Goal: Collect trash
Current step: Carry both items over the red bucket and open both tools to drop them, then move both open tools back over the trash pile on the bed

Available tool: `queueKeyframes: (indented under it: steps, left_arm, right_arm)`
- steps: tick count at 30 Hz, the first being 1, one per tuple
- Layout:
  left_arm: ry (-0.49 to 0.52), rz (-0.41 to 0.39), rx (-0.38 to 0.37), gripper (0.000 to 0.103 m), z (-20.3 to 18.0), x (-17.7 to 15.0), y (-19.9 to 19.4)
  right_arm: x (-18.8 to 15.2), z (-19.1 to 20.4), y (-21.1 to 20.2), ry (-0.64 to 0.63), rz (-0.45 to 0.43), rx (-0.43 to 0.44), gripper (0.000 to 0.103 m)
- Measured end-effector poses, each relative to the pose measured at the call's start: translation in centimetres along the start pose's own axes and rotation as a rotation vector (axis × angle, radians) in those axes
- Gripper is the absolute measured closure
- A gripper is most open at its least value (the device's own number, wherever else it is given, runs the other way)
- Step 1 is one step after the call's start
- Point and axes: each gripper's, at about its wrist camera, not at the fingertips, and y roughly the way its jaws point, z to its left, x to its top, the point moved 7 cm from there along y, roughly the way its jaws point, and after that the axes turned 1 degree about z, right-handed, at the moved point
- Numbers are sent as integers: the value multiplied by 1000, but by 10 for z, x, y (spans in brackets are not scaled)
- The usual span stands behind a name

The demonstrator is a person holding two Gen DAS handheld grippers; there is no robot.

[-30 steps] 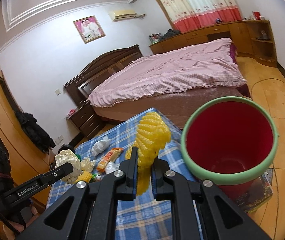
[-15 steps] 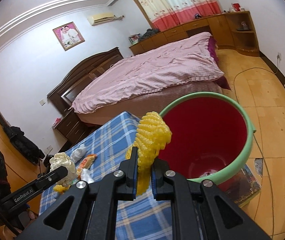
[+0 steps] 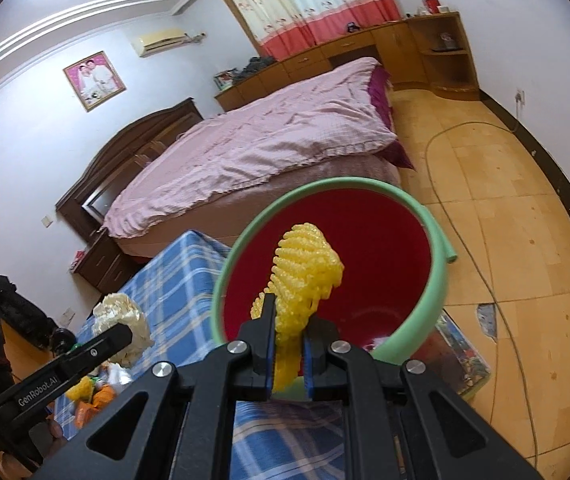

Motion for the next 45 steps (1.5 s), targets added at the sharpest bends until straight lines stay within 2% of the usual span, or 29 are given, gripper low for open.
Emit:
queueKeyframes:
  steps: [5, 15, 20, 22, 25, 26, 37, 45]
  left_arm:
    - [26, 31, -37, 61, -17, 4, 25]
    - [71, 90, -66, 61, -36, 3, 61]
    - [82, 96, -54, 51, -39, 2, 68]
    - [81, 102, -57, 47, -39, 3, 70]
    - [78, 106, -65, 46, -39, 4, 72]
    - [76, 105, -68, 46, -39, 5, 72]
    - [32, 76, -49, 46, -22, 7, 48]
    - [-17, 46, 7, 46, 1, 1, 16]
  right_arm:
    - [1, -12, 9, 17, 19, -26, 91]
    - [2, -28, 20, 31, 40, -68, 89]
    - [3, -32, 24, 41, 48, -71, 89]
    - [4, -33, 26, 44, 49, -74, 87]
    - [5, -33, 27, 52, 52, -71, 76]
    - [5, -32, 27, 55, 52, -68, 73]
    - [8, -19, 18, 46, 28, -53, 69]
    - [3, -1, 3, 17, 15, -39, 52]
